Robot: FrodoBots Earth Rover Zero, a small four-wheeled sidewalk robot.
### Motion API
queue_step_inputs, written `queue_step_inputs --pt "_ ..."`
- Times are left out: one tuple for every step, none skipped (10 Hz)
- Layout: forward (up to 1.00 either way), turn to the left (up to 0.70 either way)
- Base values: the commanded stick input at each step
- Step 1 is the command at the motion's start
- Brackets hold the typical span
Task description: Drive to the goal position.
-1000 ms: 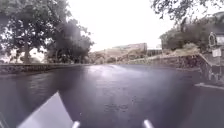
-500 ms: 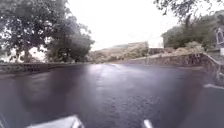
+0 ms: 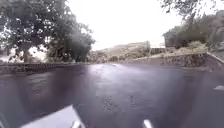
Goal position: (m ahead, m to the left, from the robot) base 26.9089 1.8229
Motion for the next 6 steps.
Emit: queue_step_inputs --pt "0.70 0.00" --pt "0.70 0.00" --pt "0.70 0.00" --pt "0.70 0.00" --pt "0.70 0.00" --pt "0.70 0.00"
